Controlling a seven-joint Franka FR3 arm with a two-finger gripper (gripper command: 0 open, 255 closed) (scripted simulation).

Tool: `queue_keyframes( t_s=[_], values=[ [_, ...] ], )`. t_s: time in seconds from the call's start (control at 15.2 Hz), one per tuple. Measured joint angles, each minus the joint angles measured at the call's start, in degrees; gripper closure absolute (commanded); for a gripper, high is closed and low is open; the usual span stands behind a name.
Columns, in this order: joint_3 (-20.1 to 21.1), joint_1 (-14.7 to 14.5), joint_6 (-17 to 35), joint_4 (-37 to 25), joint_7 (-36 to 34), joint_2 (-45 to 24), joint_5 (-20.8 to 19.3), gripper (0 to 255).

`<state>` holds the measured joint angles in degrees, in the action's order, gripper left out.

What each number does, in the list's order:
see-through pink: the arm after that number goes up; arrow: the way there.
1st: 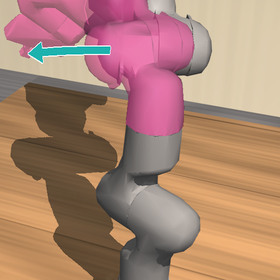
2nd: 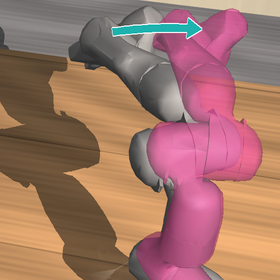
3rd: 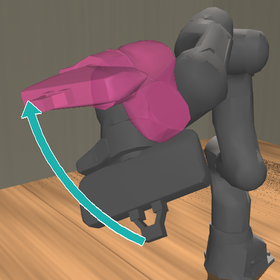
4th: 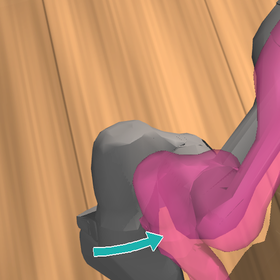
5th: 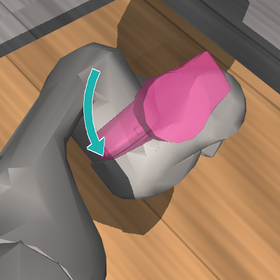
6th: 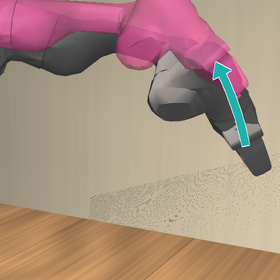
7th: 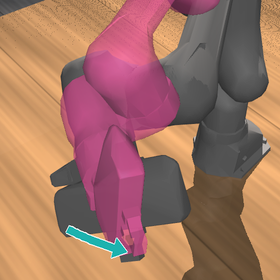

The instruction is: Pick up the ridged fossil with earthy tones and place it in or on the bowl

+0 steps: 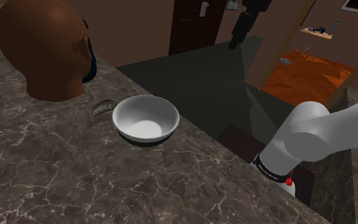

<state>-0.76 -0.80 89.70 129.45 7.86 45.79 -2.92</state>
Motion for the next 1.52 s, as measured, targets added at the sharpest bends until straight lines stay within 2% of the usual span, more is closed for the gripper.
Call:
queue_keyframes(
  t_s=[0.2, 0.46, 0.92, 1.52],
  values=[
    [0.03, -0.85, 1.67, -0.03, 1.12, -1.91, 0.30, 0],
    [0.25, -3.39, 6.14, -1.87, 4.69, -8.80, 1.27, 0],
    [1.21, -7.74, 12.82, -7.13, 11.59, -21.87, 3.17, 0],
    [3.97, -12.55, 17.71, -16.03, 20.03, -37.19, 5.31, 0]
  ],
)
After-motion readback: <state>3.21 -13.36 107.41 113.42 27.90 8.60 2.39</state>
